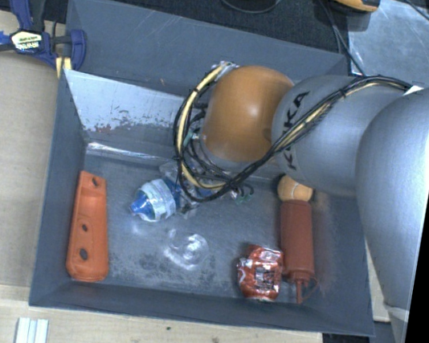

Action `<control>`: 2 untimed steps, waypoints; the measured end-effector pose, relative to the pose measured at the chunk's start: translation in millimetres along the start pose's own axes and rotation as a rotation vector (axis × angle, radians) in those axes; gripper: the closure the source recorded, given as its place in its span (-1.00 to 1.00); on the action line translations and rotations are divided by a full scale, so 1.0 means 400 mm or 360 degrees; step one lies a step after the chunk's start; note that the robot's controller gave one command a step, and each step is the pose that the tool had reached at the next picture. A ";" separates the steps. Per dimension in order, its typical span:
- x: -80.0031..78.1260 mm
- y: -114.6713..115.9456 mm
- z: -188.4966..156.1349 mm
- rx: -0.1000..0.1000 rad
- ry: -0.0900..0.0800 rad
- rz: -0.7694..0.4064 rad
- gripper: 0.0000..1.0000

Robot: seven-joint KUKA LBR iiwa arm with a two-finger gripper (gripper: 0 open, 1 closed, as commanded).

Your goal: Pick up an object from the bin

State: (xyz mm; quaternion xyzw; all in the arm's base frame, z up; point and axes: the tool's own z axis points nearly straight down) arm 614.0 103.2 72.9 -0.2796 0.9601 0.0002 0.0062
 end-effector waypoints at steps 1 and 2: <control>-0.031 0.066 0.003 0.0003 -0.0007 -0.0232 1.00; -0.038 0.077 0.004 0.0004 -0.0010 -0.0400 1.00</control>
Offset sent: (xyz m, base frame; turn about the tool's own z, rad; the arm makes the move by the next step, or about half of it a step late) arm -0.0056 0.0346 -0.0029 -0.2536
